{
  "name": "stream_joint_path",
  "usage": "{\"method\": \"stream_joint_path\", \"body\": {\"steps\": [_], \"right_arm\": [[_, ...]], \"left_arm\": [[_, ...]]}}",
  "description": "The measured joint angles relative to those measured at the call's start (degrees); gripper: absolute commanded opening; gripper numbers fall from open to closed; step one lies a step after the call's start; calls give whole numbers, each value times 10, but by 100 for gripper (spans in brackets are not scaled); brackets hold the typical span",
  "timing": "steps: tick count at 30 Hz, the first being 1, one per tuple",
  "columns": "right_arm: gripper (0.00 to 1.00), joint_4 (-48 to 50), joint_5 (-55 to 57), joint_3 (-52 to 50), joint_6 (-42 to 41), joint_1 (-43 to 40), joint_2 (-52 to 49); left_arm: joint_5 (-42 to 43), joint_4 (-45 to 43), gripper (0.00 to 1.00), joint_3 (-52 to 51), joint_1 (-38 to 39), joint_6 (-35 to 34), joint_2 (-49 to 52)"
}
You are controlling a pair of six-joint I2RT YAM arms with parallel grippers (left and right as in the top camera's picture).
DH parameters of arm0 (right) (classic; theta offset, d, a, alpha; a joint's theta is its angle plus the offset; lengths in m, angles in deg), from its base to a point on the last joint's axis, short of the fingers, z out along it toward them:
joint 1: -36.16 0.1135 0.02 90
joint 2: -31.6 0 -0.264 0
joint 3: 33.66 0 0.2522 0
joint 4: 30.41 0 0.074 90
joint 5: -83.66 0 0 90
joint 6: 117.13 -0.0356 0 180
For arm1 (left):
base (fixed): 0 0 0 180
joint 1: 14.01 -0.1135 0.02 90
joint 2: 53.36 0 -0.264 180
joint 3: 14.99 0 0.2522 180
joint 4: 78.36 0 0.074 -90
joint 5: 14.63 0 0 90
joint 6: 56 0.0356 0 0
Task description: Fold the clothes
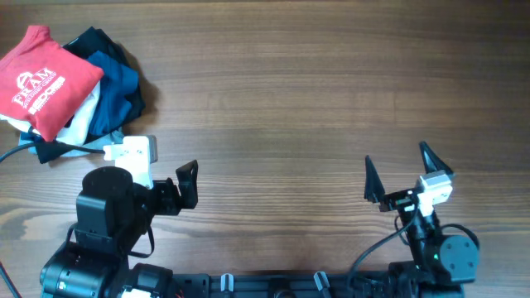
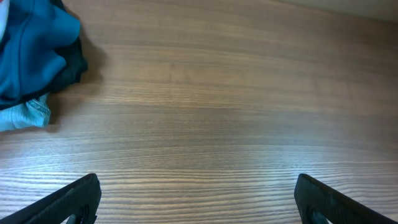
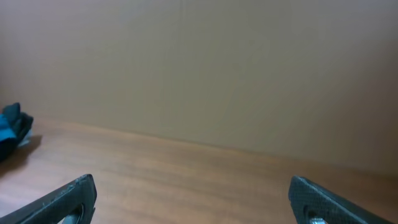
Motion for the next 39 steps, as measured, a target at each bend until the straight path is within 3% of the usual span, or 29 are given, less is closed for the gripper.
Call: {"method": "stream_joint_path", "body": {"steps": [4, 12, 39], "right_arm": [[100, 89, 0, -67, 4, 0, 2], [100, 10, 5, -92, 12, 0, 3], [100, 13, 5, -91, -3, 0, 3]], "left_arm": [[0, 0, 100, 0, 0, 0, 0], [0, 0, 100, 0, 0, 0, 0], [0, 0, 100, 0, 0, 0, 0]]}}
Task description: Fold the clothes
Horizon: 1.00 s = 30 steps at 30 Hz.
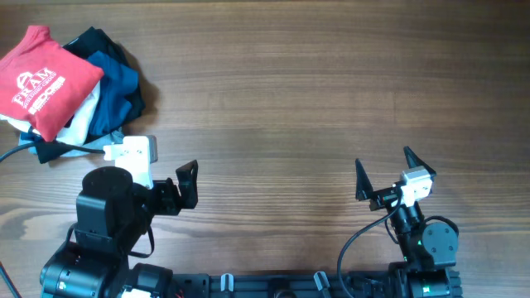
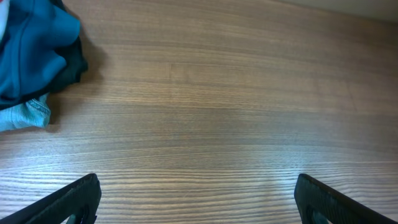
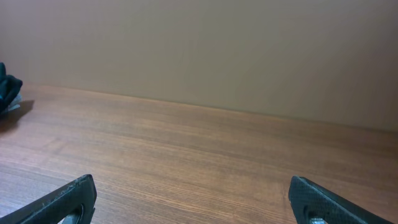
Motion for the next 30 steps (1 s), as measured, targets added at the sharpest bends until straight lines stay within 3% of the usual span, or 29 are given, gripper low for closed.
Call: {"method": "stream_joint_path", "body": {"steps": [26, 30], "right_arm": [[100, 0, 0, 0, 0, 0, 0], [100, 0, 0, 0, 0, 0, 0]], "left_arm": [[-10, 5, 100, 0, 0, 0, 0], [-21, 26, 100, 0, -31, 0, -9]]}}
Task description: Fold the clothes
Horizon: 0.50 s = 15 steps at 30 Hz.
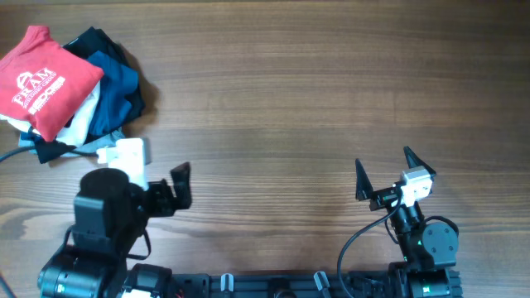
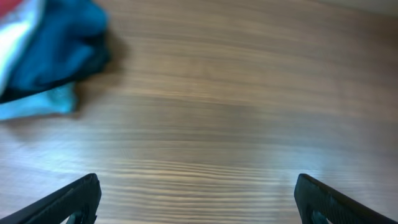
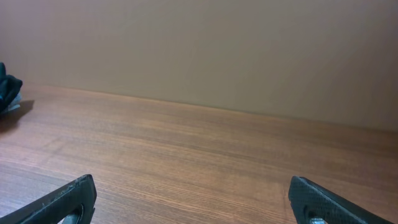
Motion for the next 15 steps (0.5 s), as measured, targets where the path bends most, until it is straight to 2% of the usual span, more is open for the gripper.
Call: {"method": "stream_joint_path", "body": {"steps": [5, 8, 15], "right_arm": [[100, 0, 0, 0, 0, 0, 0], [100, 0, 0, 0, 0, 0, 0], [100, 1, 0, 0, 0, 0, 0]], "left_arm": [[-2, 4, 100, -22, -94, 0, -62], [-2, -7, 100, -80, -118, 0, -128], [3, -188, 100, -296, -116, 0, -289]]}}
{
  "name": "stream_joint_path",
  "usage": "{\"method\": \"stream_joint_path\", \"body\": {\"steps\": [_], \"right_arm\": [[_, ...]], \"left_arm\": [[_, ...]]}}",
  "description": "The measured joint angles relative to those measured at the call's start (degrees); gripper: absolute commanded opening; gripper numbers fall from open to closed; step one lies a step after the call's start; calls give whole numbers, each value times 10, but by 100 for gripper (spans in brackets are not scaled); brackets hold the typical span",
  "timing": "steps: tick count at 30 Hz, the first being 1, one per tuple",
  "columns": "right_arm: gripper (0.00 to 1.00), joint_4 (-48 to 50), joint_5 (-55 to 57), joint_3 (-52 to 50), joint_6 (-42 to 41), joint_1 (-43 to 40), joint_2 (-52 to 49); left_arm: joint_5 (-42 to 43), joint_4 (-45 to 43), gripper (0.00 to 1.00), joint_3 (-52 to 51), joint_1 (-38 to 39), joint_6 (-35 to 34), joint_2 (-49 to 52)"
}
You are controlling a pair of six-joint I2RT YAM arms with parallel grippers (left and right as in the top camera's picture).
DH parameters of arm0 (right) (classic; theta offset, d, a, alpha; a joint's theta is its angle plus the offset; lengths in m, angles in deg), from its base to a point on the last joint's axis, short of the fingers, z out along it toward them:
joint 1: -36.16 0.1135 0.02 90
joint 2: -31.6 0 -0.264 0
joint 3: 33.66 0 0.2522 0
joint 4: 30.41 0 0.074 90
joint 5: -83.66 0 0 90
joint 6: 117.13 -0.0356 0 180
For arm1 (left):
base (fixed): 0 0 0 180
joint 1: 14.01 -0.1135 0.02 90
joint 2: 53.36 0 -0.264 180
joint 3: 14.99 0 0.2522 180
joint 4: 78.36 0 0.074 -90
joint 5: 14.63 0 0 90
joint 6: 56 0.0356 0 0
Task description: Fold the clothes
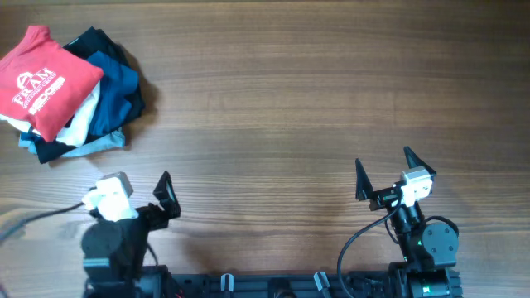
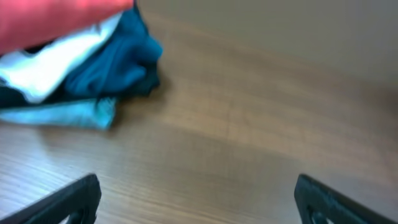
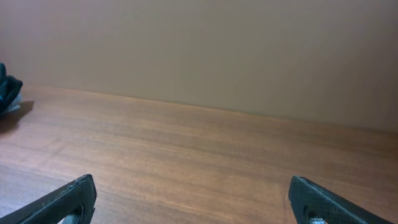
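Note:
The clothes lie in a loose pile (image 1: 70,91) at the table's far left: a red printed shirt (image 1: 40,79) on top of white, blue and black garments. The left wrist view shows the same pile (image 2: 81,68) at its upper left, blurred. My left gripper (image 1: 132,192) stands open near the front edge, well short of the pile, with nothing between its fingers (image 2: 78,199). My right gripper (image 1: 385,170) is open too, low at the front right, over bare wood. The right wrist view catches only a dark garment edge (image 3: 7,87) at its far left.
The wooden table (image 1: 315,99) stretches from the pile to the right edge. A beige wall (image 3: 199,43) stands behind the table's far side. A grey cable (image 1: 41,217) trails left from my left arm's base.
My left arm has drawn back toward the front edge and to the left, and its view now takes in more of the pile, including the red shirt. The right arm and the clothes have not moved.
At first both grippers stood open near the front, the right one farther right and looking mostly at the wall. Then the right gripper was lower and more to the left, where it stays. The left gripper then shifted a little and now sits farther back.

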Motion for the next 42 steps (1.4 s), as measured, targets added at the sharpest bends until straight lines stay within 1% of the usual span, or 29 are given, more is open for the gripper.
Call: {"method": "stream_joint_path", "body": {"steps": [2, 3, 8, 10, 15, 19, 42], "right_arm": [[100, 0, 0, 0, 0, 0, 0], [100, 0, 0, 0, 0, 0, 0], [100, 0, 0, 0, 0, 0, 0], [100, 0, 0, 0, 0, 0, 0], [100, 0, 0, 0, 0, 0, 0], [100, 0, 0, 0, 0, 0, 0], [100, 0, 0, 0, 0, 0, 0]], "left_arm": [[3, -64, 100, -60, 4, 0, -33], [7, -121, 100, -96, 8, 0, -47], [19, -319, 100, -205, 18, 0, -61], [22, -343, 100, -220, 19, 12, -61], [26, -337, 100, -225, 19, 66, -61], [29, -338, 100, -225, 19, 86, -61], [33, -338, 100, -225, 22, 97, -62]]}}
